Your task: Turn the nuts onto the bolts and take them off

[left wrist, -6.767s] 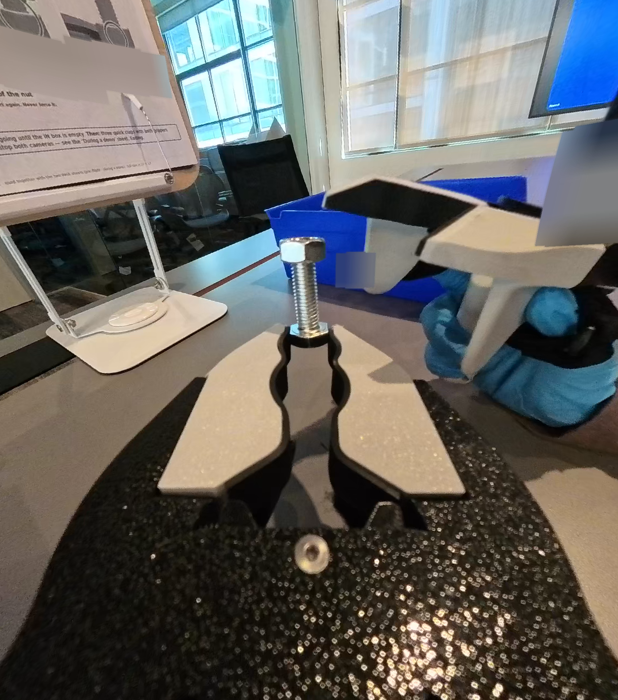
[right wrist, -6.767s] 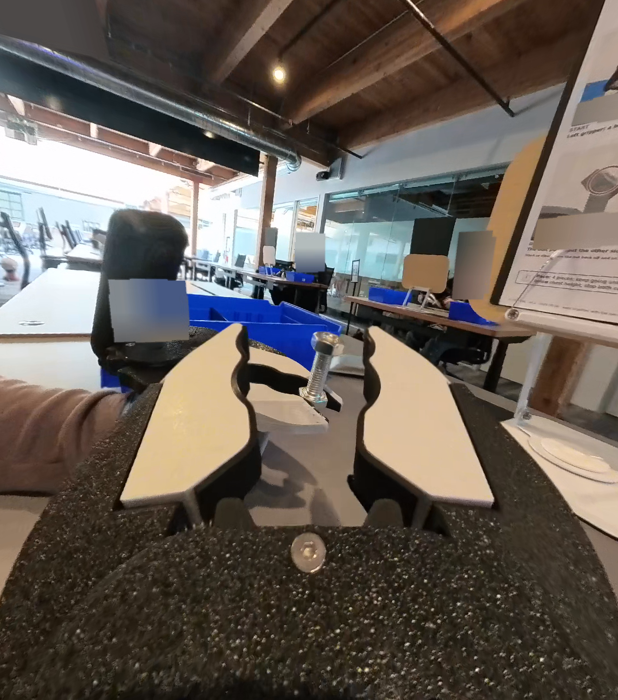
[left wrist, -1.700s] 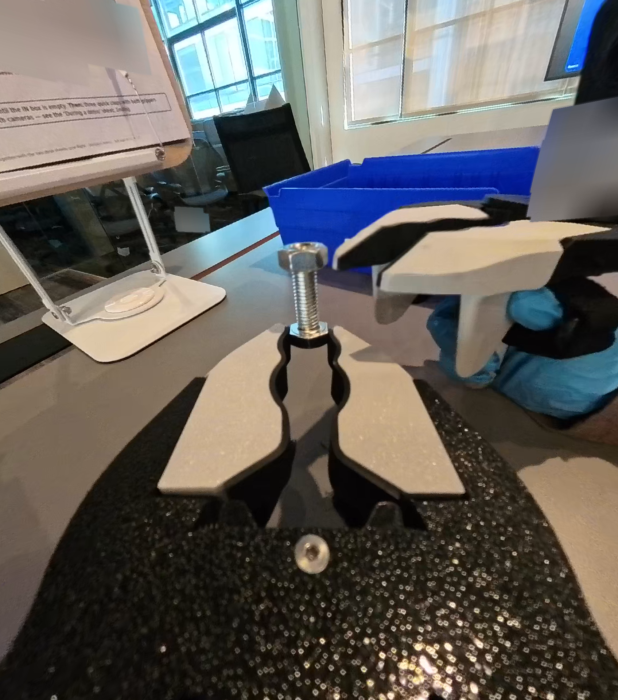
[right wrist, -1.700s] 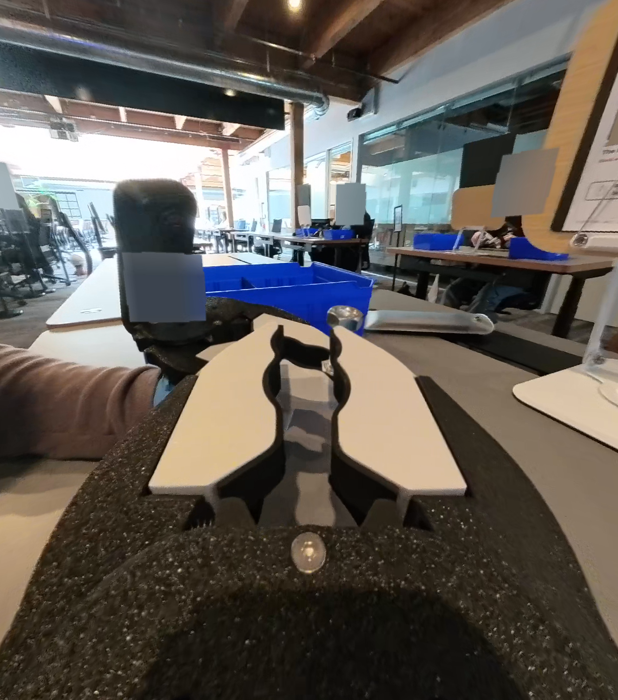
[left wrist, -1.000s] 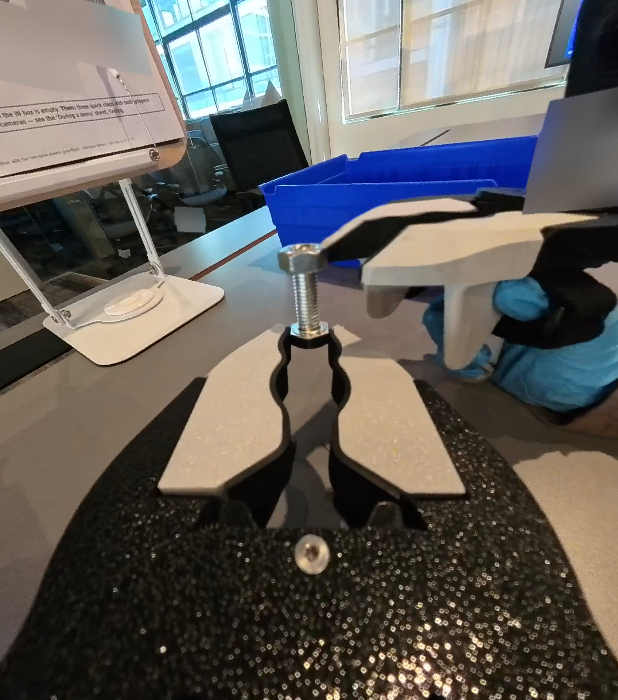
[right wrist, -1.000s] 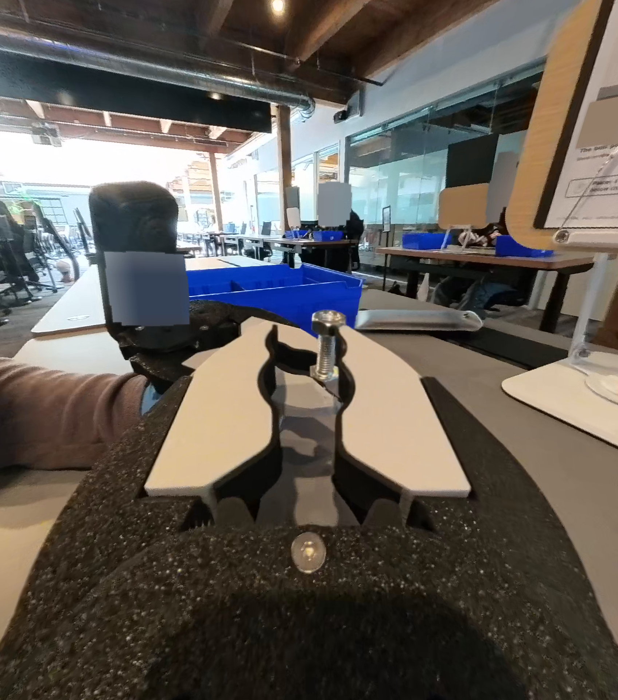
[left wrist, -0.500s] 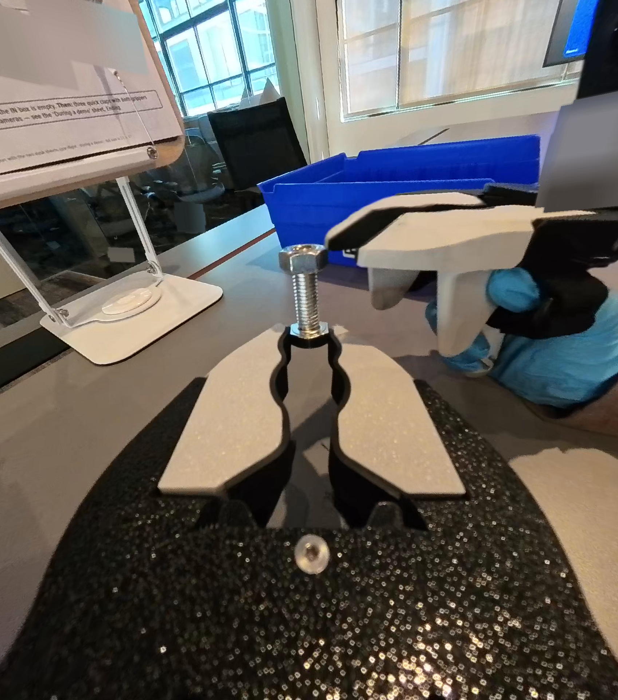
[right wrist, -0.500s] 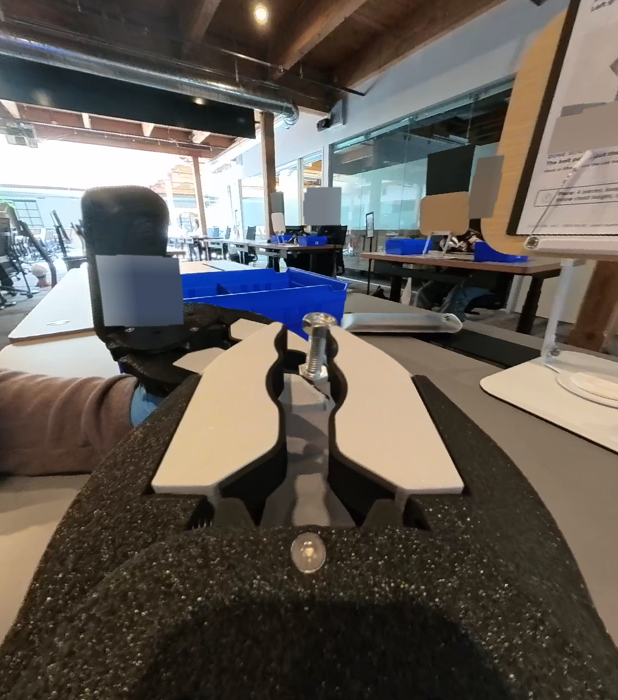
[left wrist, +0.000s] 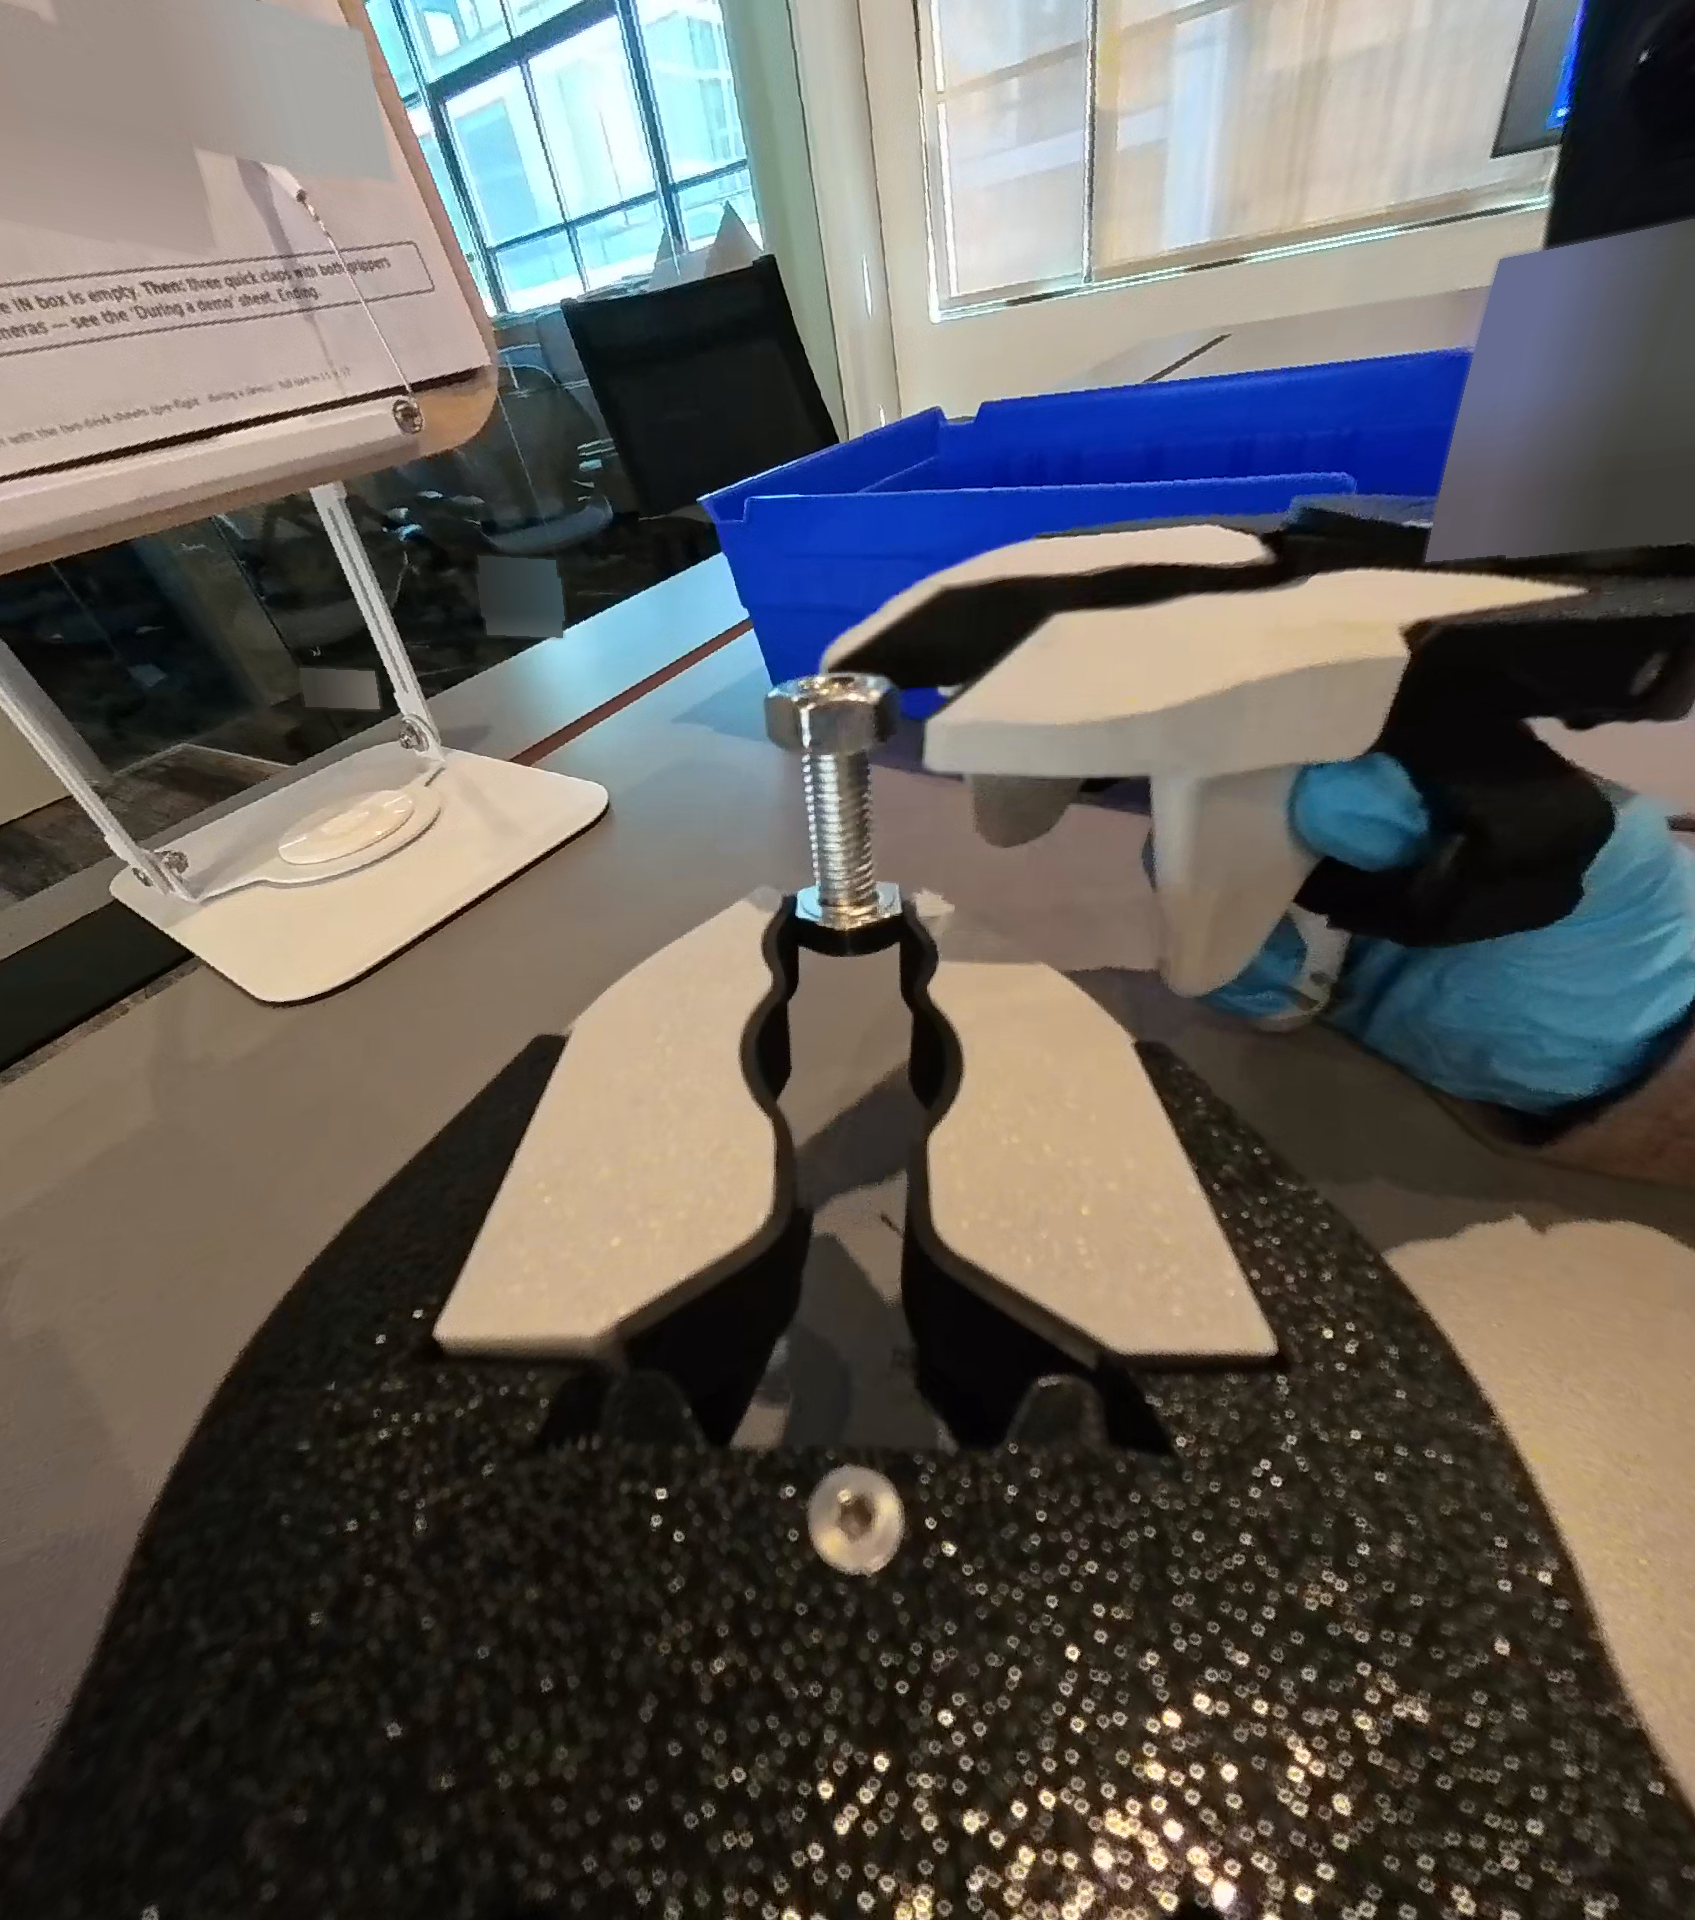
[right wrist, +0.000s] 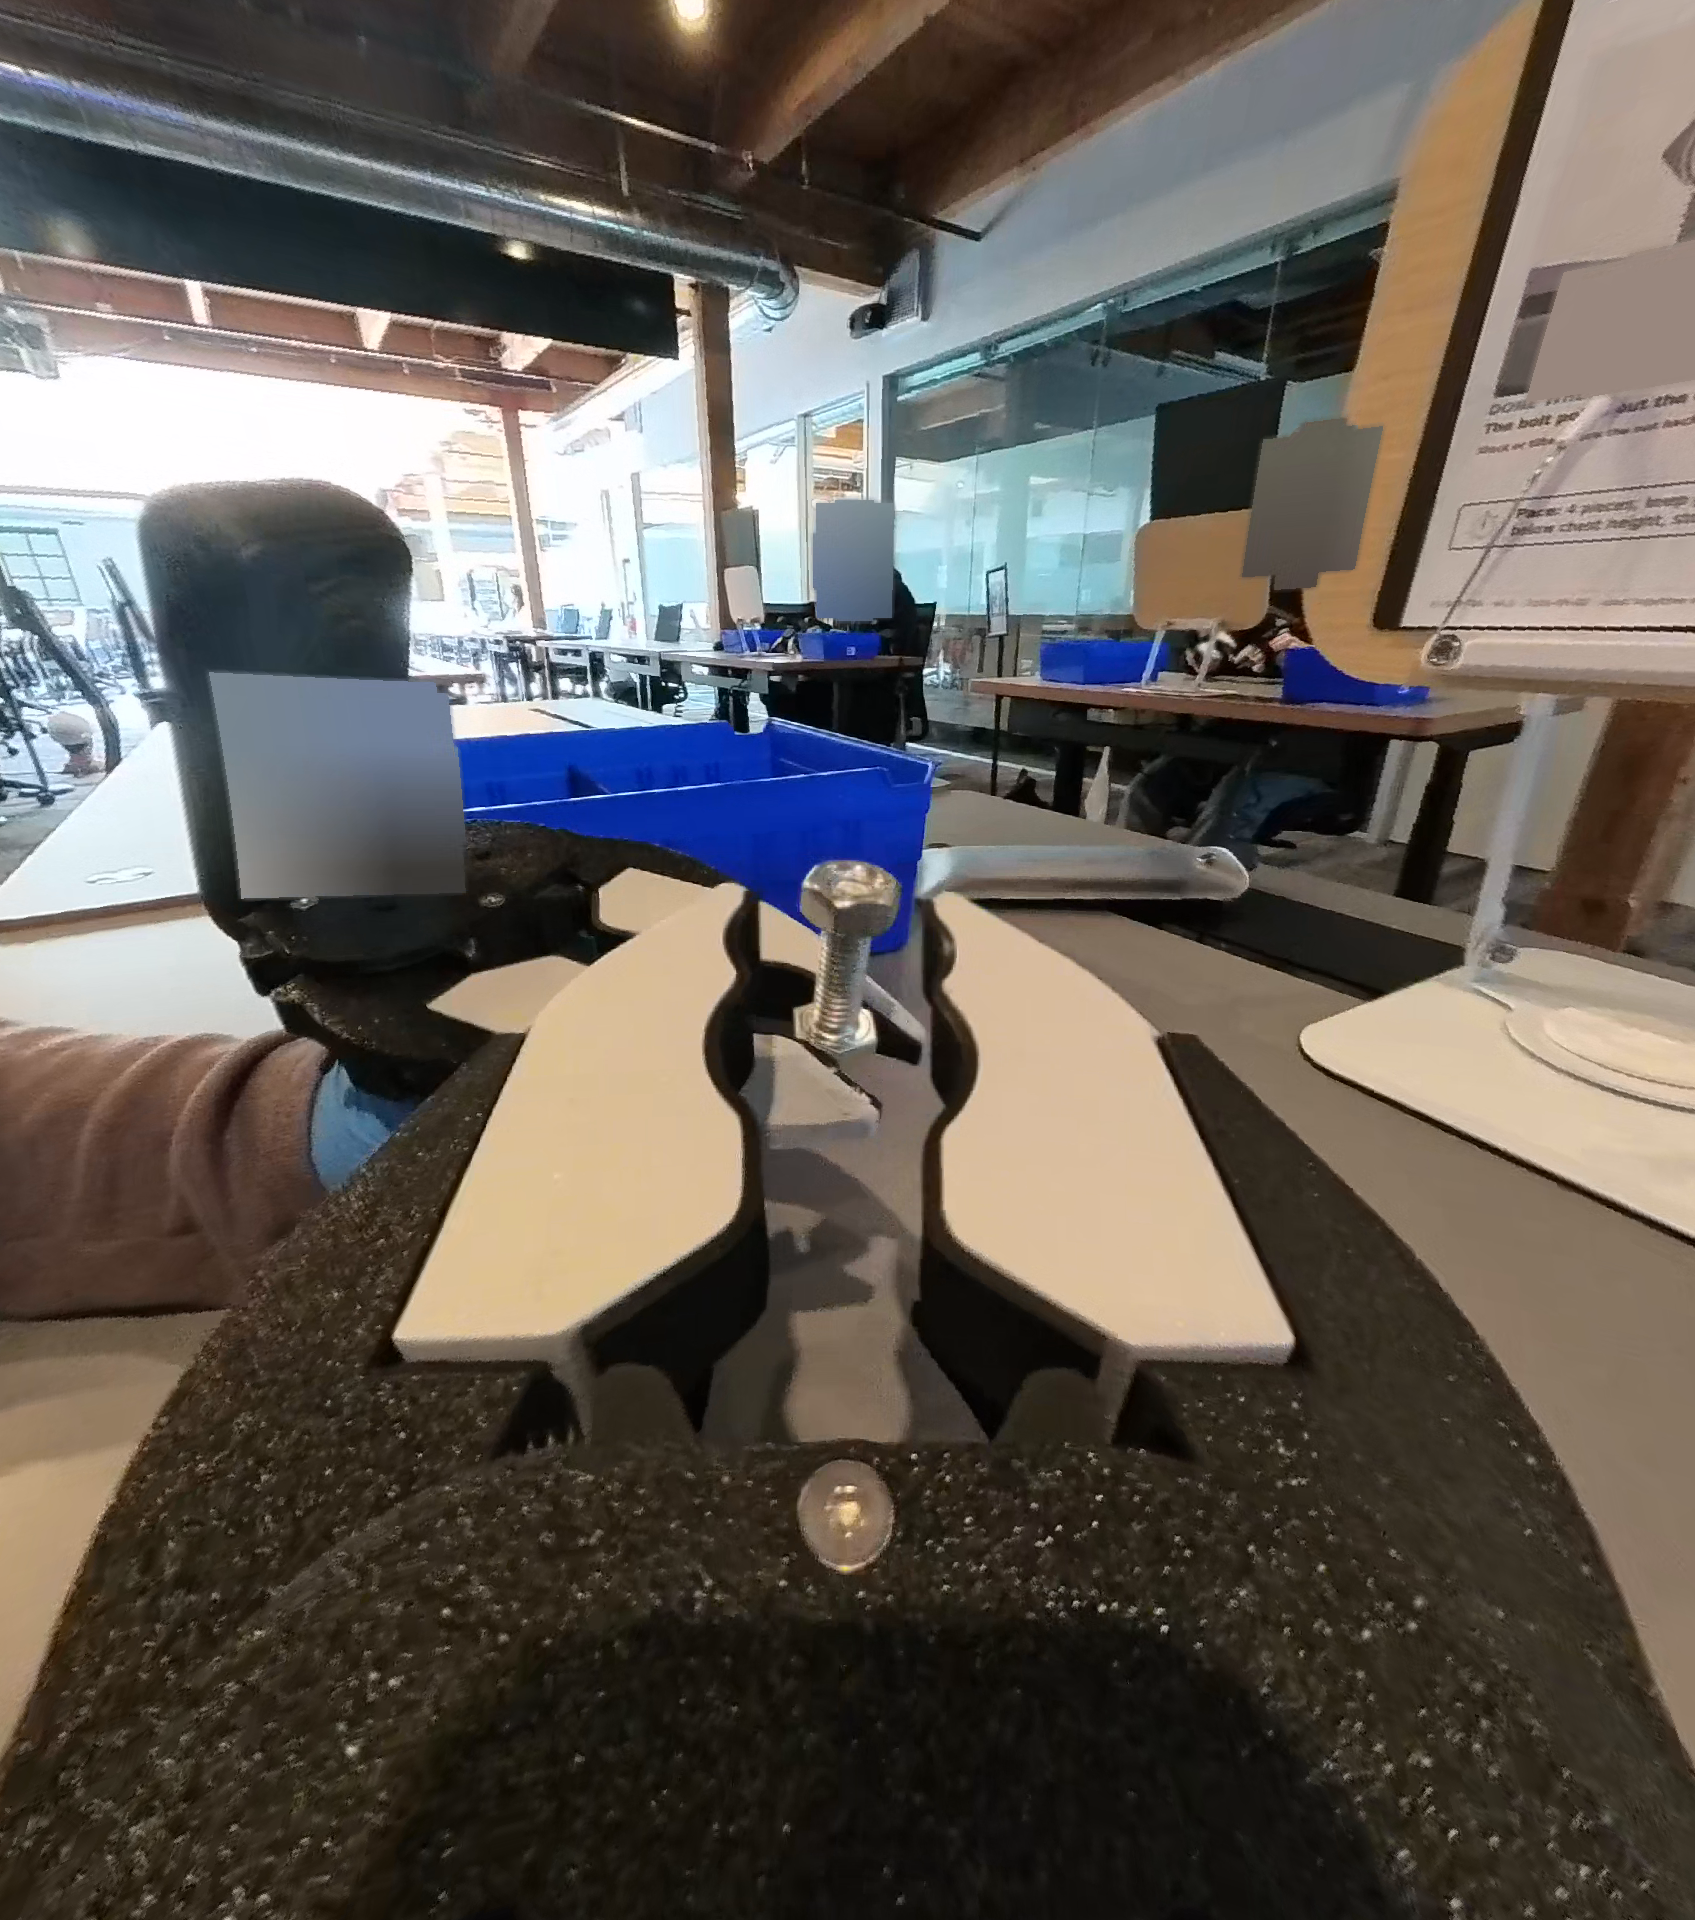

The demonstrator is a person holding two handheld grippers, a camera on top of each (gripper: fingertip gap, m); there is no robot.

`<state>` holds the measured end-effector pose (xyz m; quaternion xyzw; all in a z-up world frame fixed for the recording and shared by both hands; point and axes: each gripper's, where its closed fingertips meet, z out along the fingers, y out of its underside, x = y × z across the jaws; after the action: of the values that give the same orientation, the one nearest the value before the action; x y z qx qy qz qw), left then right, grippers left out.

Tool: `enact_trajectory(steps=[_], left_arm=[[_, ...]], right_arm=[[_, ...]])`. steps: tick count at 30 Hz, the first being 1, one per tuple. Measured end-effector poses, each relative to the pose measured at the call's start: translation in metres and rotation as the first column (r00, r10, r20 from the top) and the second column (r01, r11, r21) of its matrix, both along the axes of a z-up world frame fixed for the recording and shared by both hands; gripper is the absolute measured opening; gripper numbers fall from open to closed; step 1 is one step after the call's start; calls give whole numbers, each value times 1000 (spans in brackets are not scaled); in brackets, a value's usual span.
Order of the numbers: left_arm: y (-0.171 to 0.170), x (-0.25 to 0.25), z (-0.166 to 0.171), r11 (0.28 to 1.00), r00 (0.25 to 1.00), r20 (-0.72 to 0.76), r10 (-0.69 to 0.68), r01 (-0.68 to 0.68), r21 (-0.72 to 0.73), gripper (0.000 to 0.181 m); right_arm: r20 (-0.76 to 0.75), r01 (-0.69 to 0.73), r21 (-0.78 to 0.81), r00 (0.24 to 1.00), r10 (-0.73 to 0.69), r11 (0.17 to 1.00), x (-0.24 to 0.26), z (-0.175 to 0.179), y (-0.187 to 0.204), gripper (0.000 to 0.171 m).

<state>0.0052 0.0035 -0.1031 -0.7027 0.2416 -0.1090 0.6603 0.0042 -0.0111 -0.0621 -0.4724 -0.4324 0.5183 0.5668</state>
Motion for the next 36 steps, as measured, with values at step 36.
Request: enact_trajectory(steps=[36], left_arm=[[0, 0, -1, 1000, 1000, 0, -1, 1, -4, 18]], right_arm=[[7, -8, -13, 1000, 8, 1000, -1, -2, 0, 36]])
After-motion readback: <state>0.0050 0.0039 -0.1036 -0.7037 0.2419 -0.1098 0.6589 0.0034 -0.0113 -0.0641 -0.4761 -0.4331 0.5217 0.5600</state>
